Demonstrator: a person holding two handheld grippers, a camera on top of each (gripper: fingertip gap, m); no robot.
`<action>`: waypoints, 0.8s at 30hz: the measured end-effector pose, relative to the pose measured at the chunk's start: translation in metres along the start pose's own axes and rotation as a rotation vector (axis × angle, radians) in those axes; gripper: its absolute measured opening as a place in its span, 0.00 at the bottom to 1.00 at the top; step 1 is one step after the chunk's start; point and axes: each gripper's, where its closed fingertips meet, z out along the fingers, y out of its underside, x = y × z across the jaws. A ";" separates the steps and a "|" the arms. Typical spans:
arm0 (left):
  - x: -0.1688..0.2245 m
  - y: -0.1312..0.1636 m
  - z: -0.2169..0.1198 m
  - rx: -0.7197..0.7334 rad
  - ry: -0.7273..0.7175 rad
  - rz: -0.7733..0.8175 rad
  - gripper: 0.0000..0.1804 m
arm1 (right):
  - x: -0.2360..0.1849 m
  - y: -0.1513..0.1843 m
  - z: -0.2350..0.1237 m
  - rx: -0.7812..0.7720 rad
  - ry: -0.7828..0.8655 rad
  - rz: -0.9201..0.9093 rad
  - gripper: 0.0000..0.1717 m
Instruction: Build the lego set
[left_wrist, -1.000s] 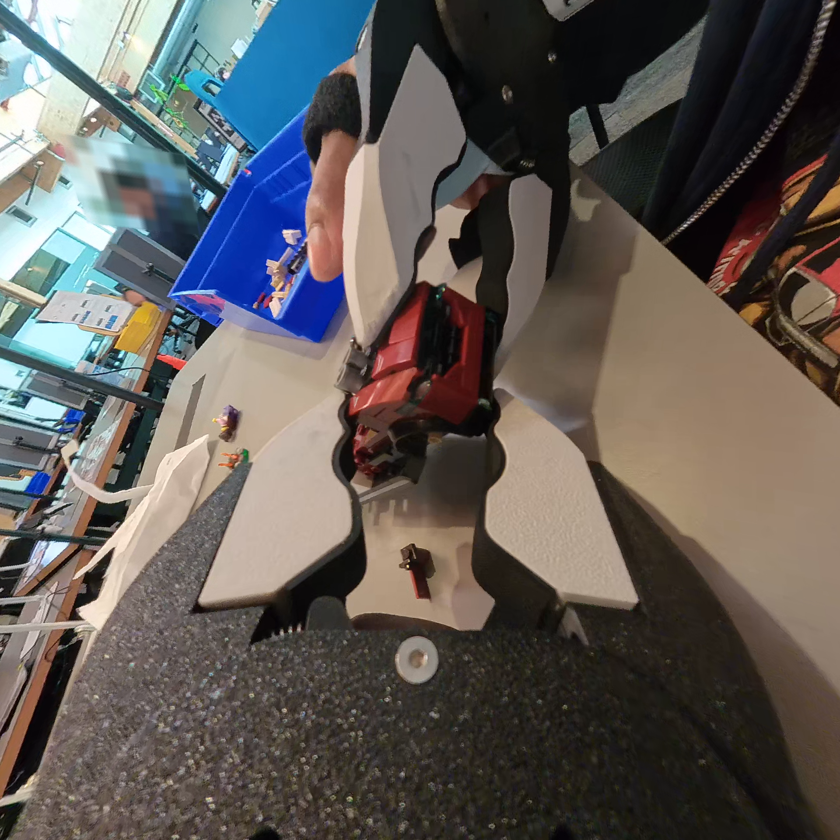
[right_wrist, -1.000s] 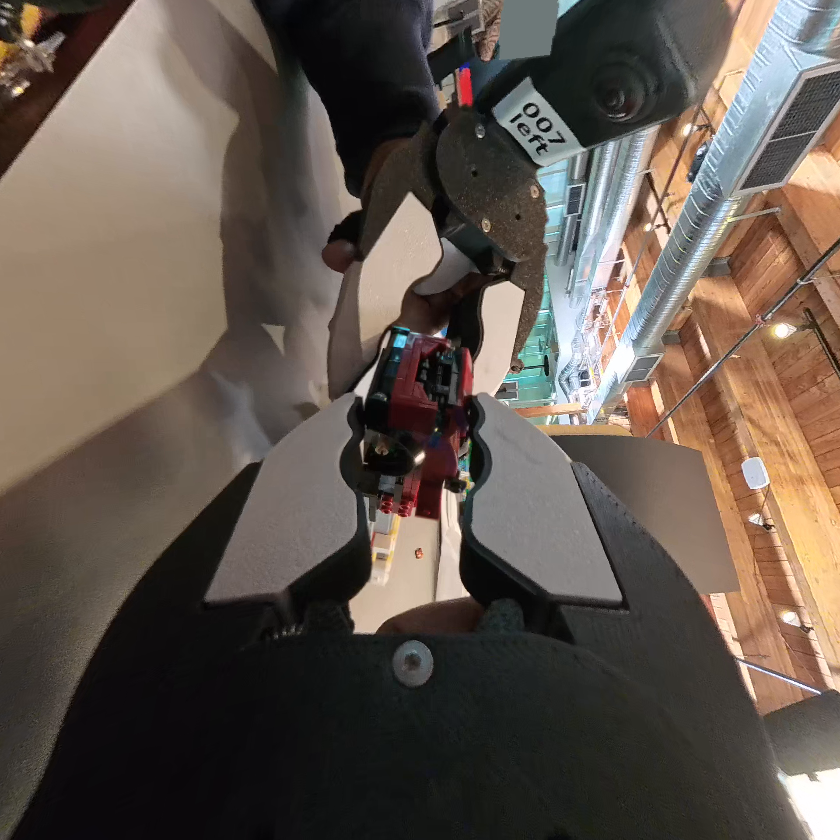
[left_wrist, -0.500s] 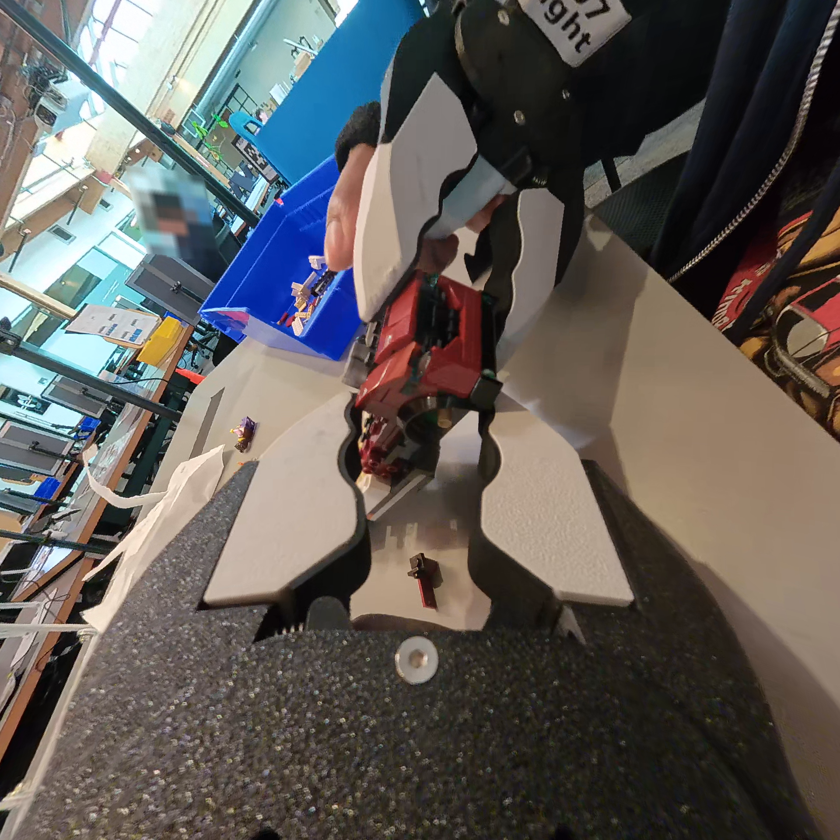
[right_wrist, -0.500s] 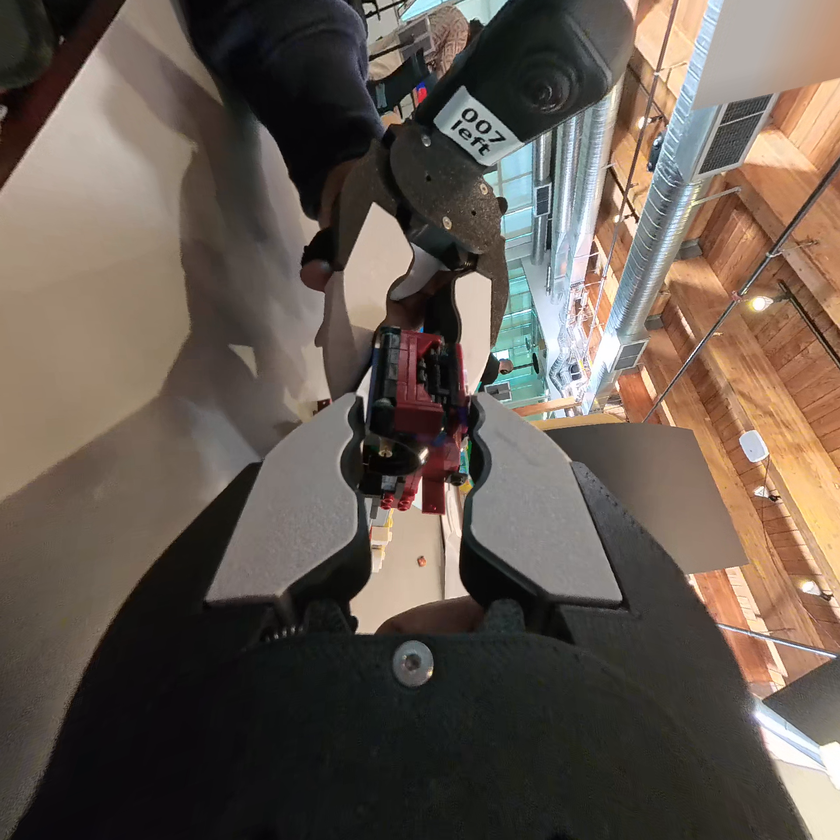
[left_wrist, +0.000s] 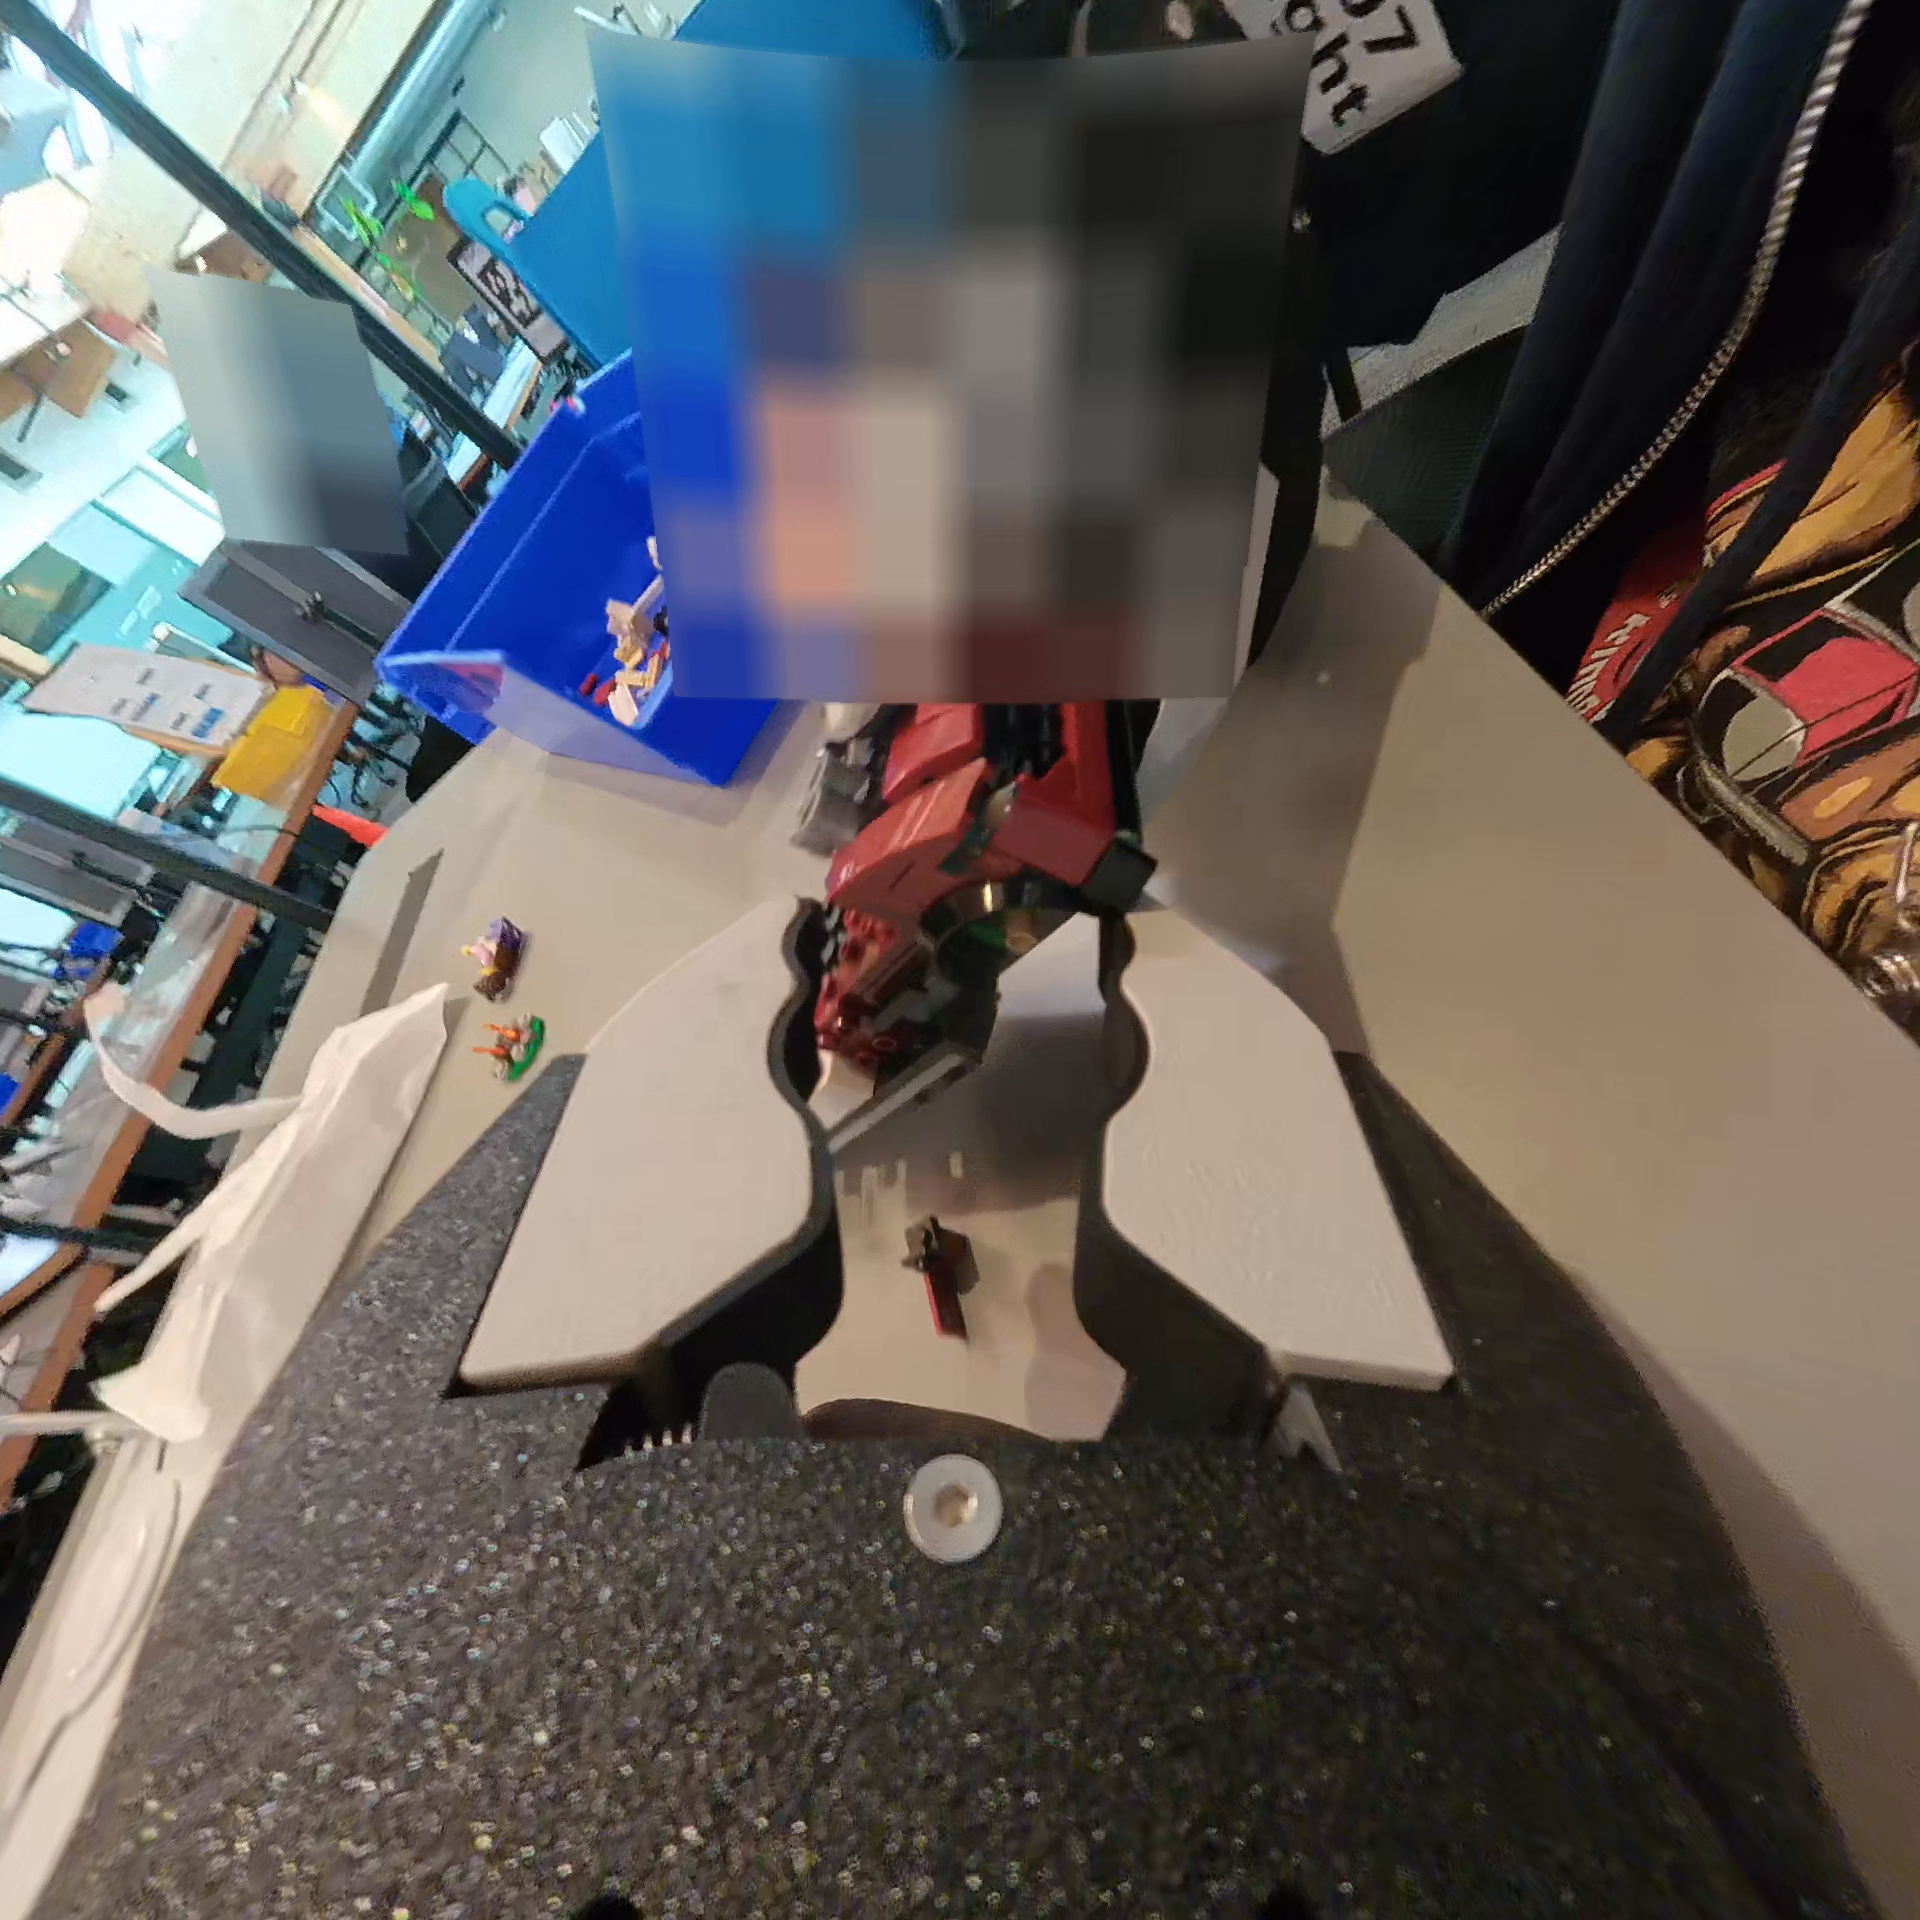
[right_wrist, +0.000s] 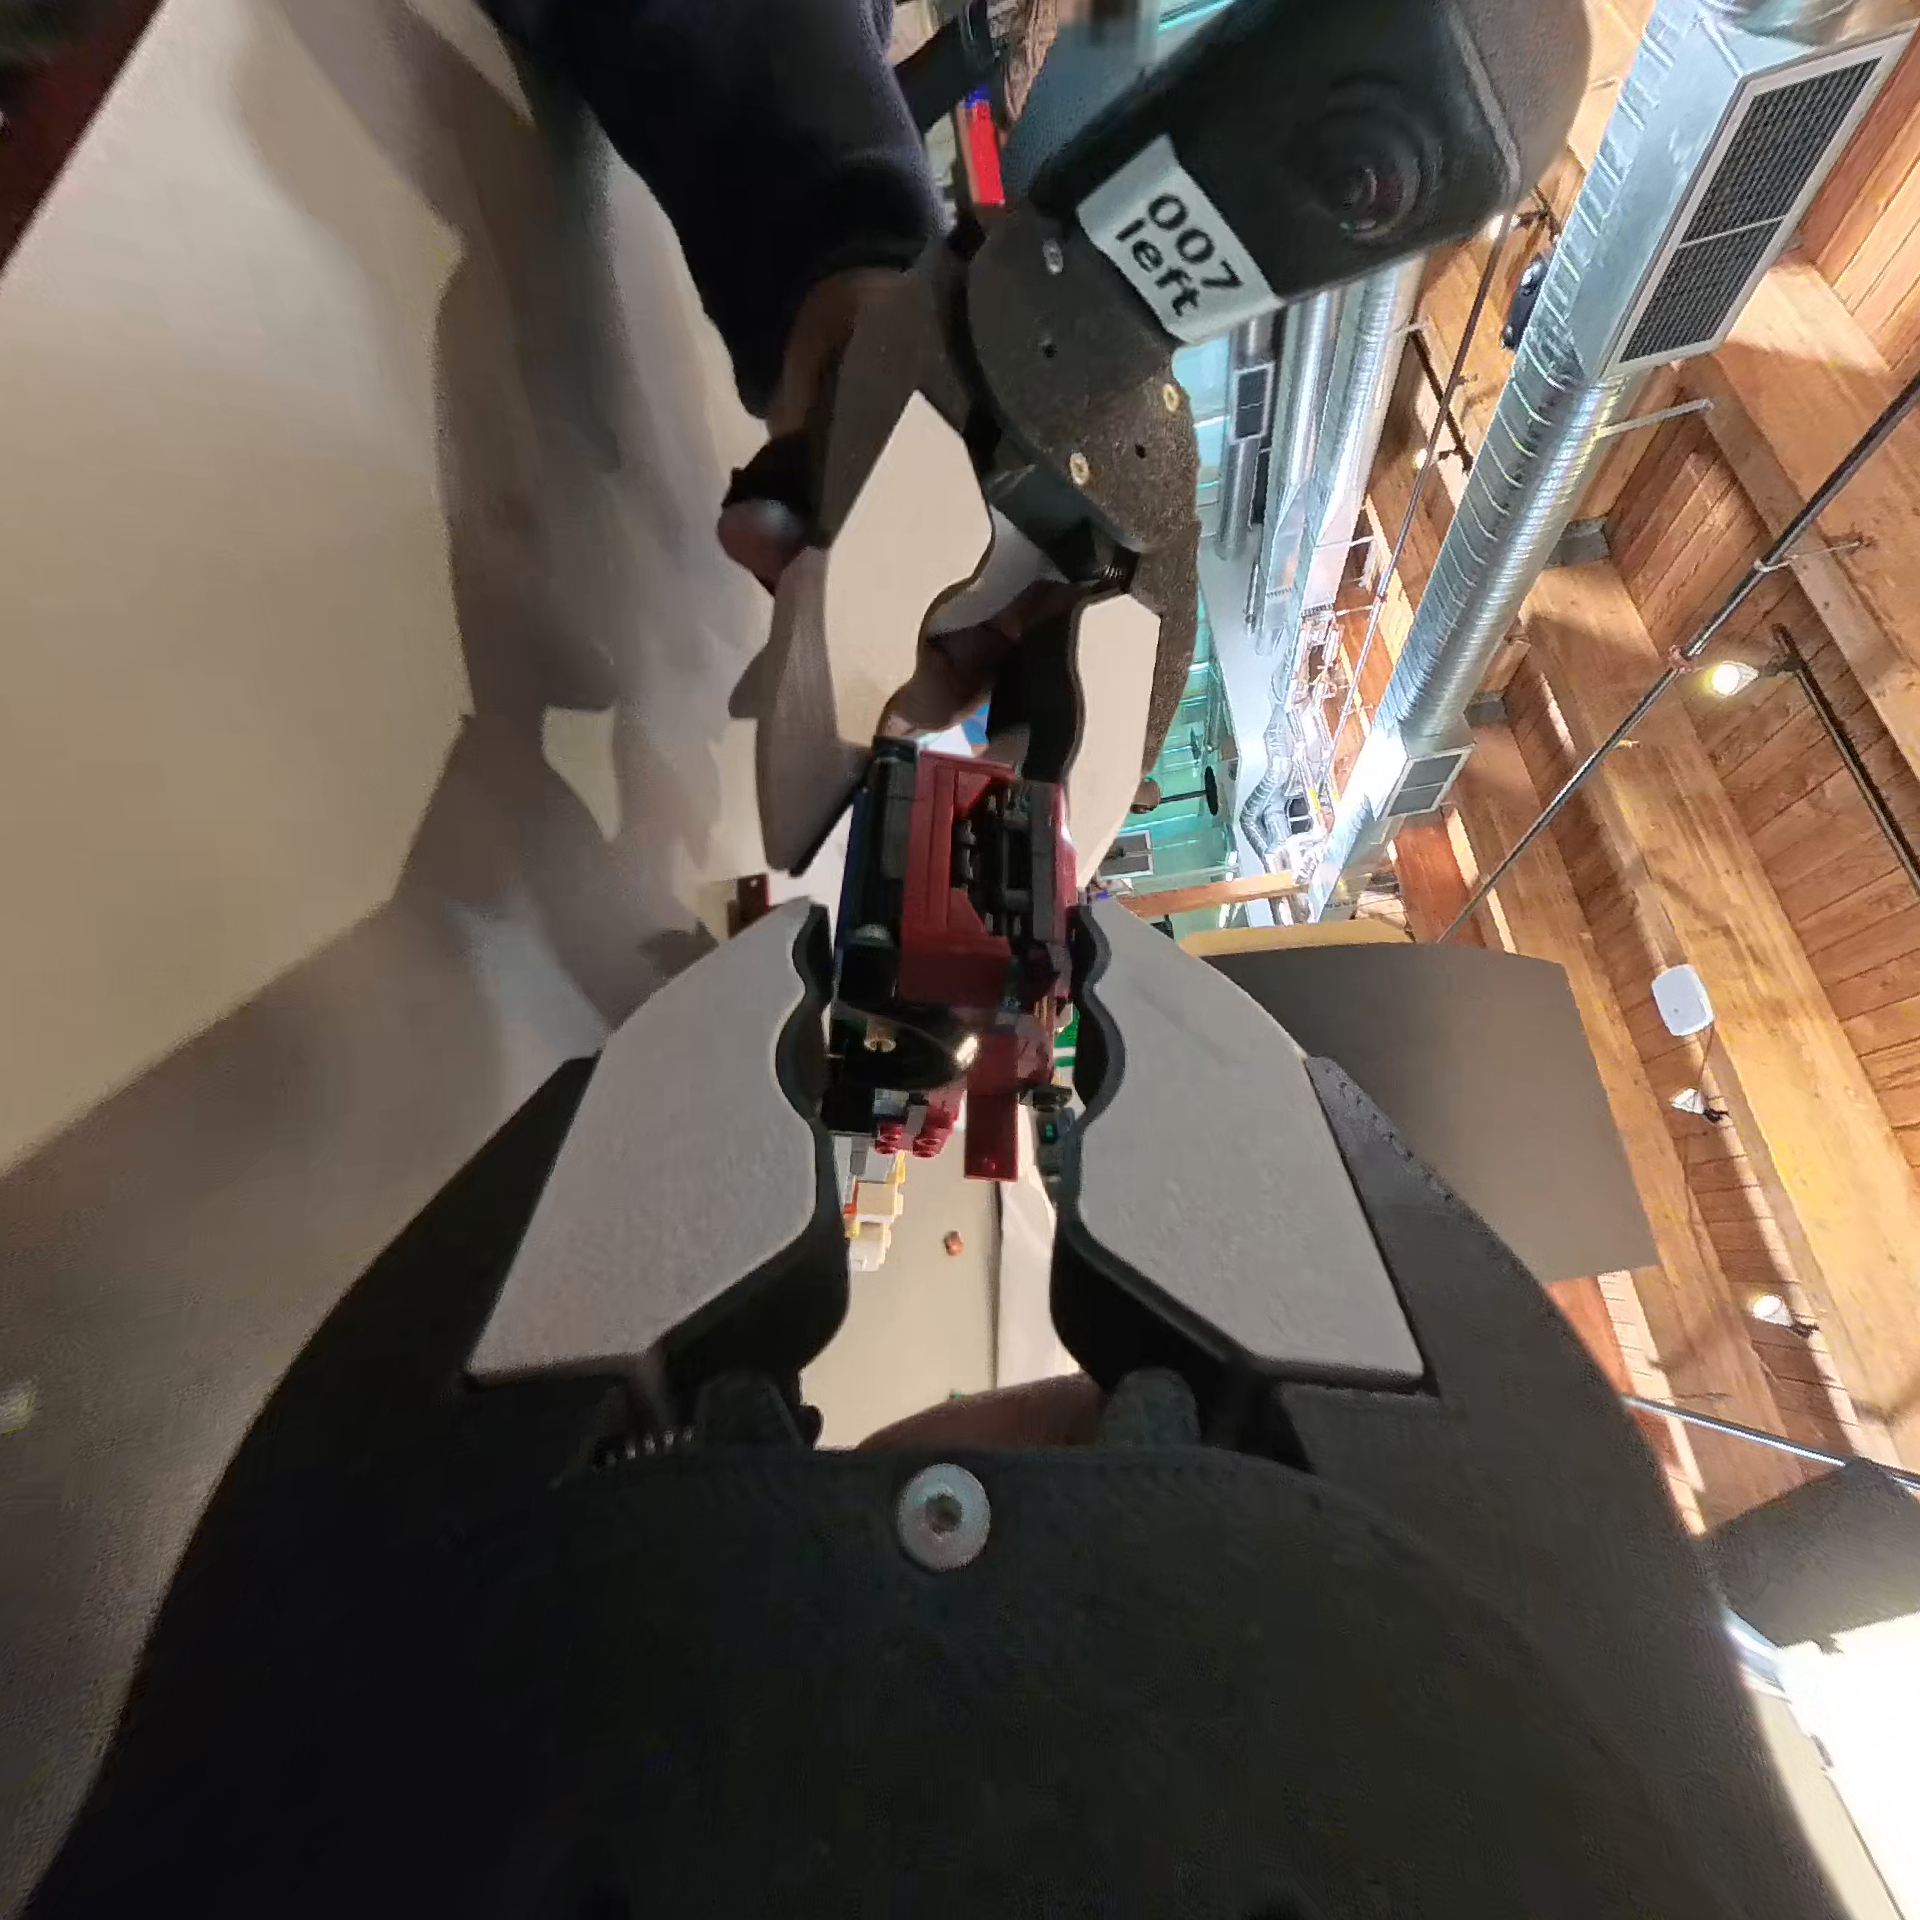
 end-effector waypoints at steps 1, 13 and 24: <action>-0.002 0.004 -0.002 -0.014 -0.001 -0.025 0.30 | -0.002 0.001 -0.001 -0.003 -0.003 -0.005 0.25; -0.008 0.097 -0.025 -0.410 0.083 -0.414 0.25 | -0.012 0.013 -0.006 -0.041 0.036 -0.154 0.25; -0.004 0.089 -0.006 -0.400 0.151 -0.442 0.01 | -0.013 0.016 -0.006 -0.016 0.078 -0.211 0.25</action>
